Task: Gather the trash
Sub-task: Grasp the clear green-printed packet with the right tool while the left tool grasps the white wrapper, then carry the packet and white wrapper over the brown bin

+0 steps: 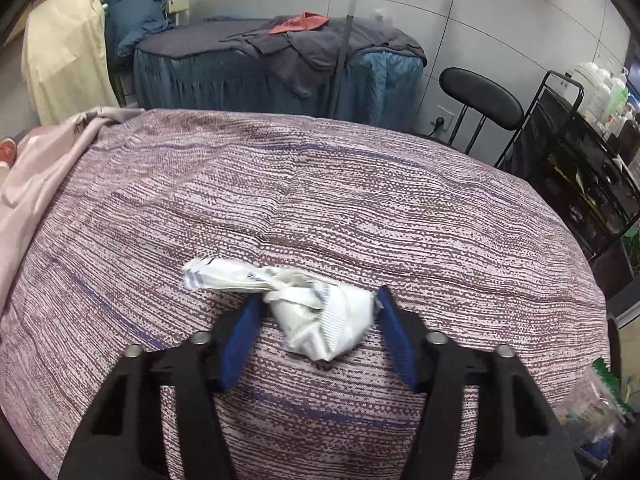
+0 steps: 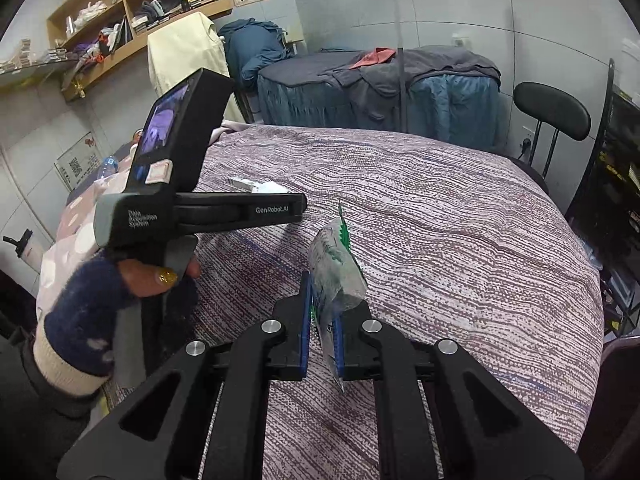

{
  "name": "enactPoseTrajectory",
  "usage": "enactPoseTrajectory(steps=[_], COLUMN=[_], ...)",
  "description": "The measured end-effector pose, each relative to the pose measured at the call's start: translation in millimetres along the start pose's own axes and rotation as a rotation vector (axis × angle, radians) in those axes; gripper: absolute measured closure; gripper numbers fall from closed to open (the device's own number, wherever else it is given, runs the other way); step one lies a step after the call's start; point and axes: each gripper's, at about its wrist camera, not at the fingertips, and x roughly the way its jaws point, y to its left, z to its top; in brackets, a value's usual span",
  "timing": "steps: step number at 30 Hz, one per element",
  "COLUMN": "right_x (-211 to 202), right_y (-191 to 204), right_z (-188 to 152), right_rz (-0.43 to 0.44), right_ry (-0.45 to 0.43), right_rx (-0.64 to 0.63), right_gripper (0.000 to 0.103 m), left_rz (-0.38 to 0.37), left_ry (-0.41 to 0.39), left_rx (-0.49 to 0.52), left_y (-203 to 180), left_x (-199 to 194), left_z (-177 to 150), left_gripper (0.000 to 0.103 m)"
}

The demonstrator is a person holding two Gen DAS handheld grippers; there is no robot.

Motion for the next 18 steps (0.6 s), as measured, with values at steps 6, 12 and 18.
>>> enactPoseTrajectory(steps=[6,12,18], right_x=[-14.0,-40.8,-75.0], right_y=[-5.0,-10.4,-19.0], right_z=[-5.4,-18.6,-36.5], right_rz=[0.011,0.018,0.019], right_ry=[-0.026,-0.057,-0.087], right_rx=[0.02,0.033,0.042], right_gripper=[0.093,0.093,0.093], left_rz=[-0.001,-0.021,-0.041], left_ry=[-0.036,-0.101,-0.159], left_rx=[0.009,0.015,0.04], left_y=[-2.6,-10.4,-28.1], left_x=[-21.6,-60.2,-105.1], left_z=[-8.6,-22.4,-48.9], left_gripper=[0.066,0.066,0.066])
